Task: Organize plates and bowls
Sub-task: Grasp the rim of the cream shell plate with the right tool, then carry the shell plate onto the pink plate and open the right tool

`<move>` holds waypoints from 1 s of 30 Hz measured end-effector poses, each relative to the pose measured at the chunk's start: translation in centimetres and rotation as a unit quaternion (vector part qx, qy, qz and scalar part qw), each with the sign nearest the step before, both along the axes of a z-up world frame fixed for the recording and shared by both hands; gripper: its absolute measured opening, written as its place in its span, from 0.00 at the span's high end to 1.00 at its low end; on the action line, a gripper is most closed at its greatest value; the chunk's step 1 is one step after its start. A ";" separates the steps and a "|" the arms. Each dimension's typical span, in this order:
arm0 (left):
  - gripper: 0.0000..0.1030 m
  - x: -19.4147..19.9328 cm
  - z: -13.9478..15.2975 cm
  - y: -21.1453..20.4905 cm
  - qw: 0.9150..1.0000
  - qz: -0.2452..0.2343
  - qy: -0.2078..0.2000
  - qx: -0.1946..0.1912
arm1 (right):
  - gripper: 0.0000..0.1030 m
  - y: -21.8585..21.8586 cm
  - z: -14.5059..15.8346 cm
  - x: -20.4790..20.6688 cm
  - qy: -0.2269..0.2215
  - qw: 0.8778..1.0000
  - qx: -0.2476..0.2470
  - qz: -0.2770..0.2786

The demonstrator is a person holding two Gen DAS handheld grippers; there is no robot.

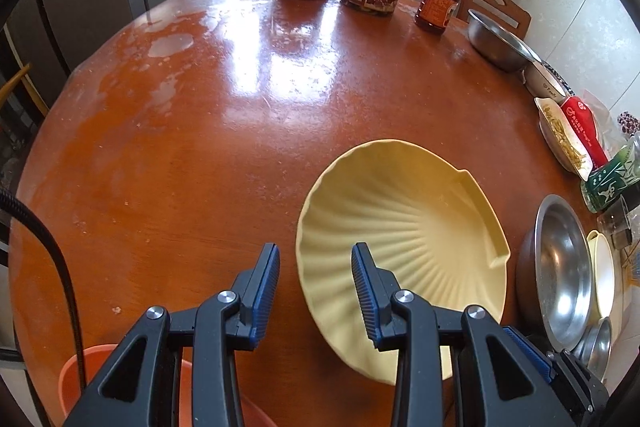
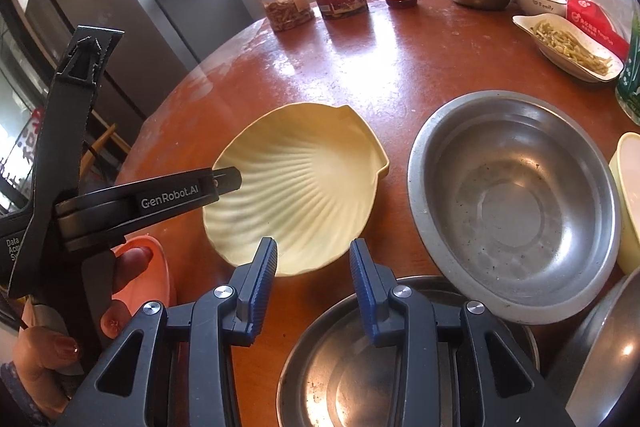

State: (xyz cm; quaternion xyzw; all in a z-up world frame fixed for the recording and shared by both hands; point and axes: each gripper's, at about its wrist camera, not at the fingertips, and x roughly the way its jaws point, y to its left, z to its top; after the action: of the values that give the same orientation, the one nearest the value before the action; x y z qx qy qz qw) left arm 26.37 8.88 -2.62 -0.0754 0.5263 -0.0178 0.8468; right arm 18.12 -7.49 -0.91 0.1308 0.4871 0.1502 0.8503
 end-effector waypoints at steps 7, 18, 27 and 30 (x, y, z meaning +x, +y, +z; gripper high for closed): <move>0.77 0.3 -0.7 -0.4 1.000 -0.009 0.000 -0.003 | 0.52 0.3 -0.7 0.9 0.011 1.000 -0.011 -0.010; 0.81 -1.3 0.4 0.8 1.000 -0.012 -0.016 -0.013 | 0.64 0.3 -1.1 1.6 -0.014 1.000 -0.012 -0.010; 0.80 -4.4 3.4 2.0 0.998 0.004 -0.054 -0.023 | 0.66 0.6 1.3 0.5 -0.054 0.999 0.006 0.004; 0.80 -5.9 4.7 2.8 0.997 0.014 -0.070 -0.023 | 0.66 1.1 2.4 -0.2 -0.070 0.997 0.010 0.018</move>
State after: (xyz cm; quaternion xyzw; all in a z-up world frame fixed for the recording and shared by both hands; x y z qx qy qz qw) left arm 20.48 11.70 2.05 -0.1005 0.4639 -0.0229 0.8799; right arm 17.96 -6.40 1.47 0.1198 0.4272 0.1788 0.8782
